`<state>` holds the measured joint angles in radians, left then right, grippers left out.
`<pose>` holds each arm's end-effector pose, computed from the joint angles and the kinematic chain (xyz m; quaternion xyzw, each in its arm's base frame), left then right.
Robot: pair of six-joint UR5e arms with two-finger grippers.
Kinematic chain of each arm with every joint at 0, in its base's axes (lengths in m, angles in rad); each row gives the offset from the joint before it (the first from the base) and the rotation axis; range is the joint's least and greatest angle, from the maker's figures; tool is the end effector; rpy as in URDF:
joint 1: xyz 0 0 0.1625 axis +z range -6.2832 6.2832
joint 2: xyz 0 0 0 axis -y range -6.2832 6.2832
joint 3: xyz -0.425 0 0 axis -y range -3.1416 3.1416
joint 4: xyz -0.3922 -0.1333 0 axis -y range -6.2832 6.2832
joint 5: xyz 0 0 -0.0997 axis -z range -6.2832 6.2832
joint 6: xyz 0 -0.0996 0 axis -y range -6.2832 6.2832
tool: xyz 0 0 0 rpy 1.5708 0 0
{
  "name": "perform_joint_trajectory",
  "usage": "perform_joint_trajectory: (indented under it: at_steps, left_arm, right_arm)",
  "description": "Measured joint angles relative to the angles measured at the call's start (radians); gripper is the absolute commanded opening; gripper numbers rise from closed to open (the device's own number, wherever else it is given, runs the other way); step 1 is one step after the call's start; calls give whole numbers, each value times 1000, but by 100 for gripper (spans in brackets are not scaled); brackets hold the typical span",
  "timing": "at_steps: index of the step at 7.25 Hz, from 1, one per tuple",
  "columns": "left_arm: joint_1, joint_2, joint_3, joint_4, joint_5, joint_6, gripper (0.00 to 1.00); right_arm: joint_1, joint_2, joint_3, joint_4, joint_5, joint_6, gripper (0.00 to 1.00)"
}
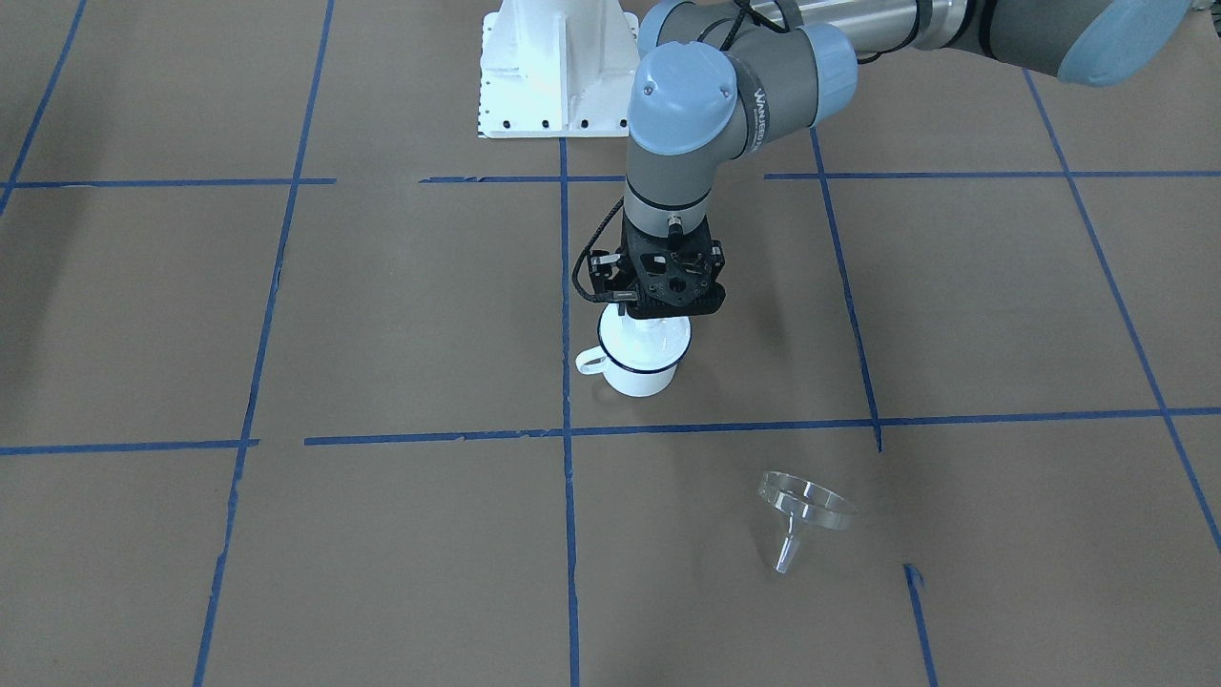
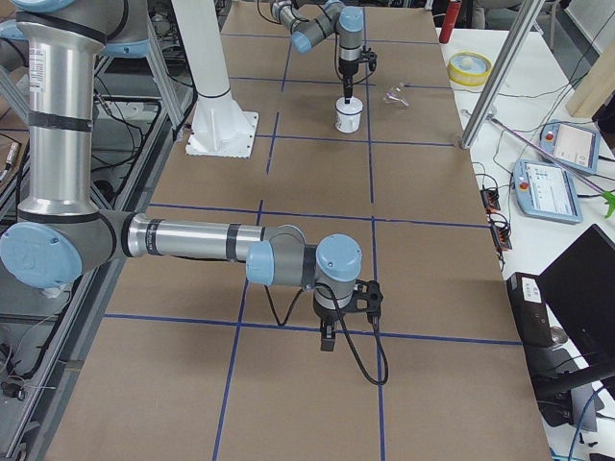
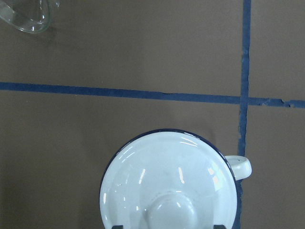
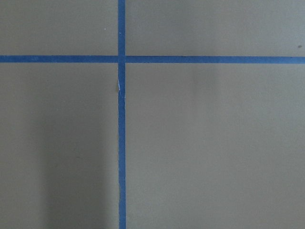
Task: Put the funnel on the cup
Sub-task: 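Lower the left gripper and close it on the lid's knob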
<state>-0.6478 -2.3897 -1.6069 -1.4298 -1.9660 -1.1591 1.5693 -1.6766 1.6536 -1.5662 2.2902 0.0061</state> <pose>0.5035 -0.5001 0.1610 0.0144 0.3886 -0.0401 0.9204 0.0670 -0.4456 0.6709 -0.0099 -0.3519 0.0054 0.9360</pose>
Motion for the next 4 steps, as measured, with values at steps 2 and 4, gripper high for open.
perform_joint_trajectory:
  at_steps: [2, 4]
  left_arm:
    - [0, -2, 0, -1, 11, -5, 69]
    - [0, -5, 1, -4, 28, -12, 69]
  right_arm:
    - [0, 0, 0, 0, 0, 0, 100]
    - [0, 0, 0, 0, 0, 0, 100]
